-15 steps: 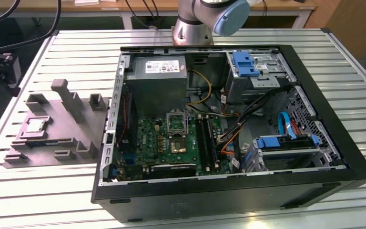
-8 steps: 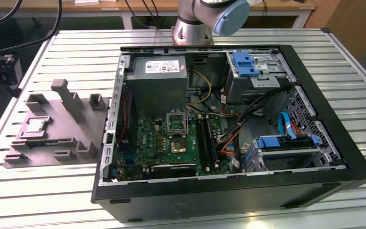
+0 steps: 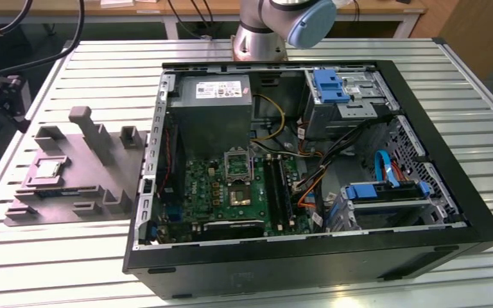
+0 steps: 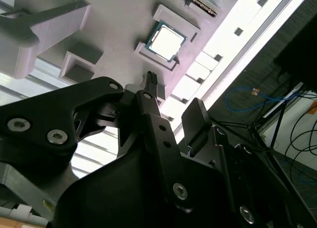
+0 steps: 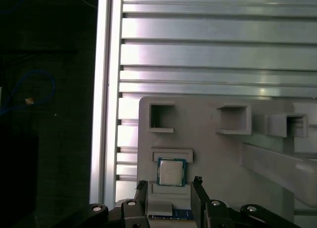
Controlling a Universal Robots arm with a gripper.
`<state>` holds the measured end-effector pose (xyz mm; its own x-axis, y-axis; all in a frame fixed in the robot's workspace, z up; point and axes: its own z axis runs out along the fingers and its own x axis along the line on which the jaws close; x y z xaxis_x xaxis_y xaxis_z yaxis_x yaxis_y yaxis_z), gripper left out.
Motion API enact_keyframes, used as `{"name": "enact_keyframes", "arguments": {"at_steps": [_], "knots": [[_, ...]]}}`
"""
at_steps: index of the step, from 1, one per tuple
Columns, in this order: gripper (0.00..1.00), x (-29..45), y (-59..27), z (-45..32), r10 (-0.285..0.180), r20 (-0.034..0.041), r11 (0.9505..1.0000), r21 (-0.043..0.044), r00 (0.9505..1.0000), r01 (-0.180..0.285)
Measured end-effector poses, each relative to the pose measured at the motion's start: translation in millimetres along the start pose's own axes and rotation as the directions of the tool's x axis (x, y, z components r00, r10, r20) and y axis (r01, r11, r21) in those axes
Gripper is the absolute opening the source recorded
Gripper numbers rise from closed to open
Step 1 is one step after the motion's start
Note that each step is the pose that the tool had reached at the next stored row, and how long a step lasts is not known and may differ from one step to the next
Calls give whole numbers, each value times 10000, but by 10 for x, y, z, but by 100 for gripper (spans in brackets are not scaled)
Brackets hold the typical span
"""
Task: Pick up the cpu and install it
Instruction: 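Pick up the cpu and move it towards the insertion slot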
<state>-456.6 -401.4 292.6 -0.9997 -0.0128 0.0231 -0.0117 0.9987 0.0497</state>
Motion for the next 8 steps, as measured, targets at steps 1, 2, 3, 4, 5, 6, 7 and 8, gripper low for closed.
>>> {"name": "enact_keyframes", "arguments": {"at_steps": [1,2,3,4,5,6,7,8], "knots": [[47,0,0,4,0,0,10000,-3,10000,0],[47,0,-1,8,-1,1,10000,-8,10000,1],[47,0,-1,12,-1,1,10000,-8,10000,1],[47,0,-1,15,0,0,10000,-9,10000,0],[47,-1,-1,21,-1,1,10000,-10,10000,1],[48,-1,-2,26,-1,1,10000,-10,10000,1],[48,-1,-2,34,-1,1,10000,-10,10000,1],[55,-1,-3,43,-2,1,10000,-10,10000,2]]}}
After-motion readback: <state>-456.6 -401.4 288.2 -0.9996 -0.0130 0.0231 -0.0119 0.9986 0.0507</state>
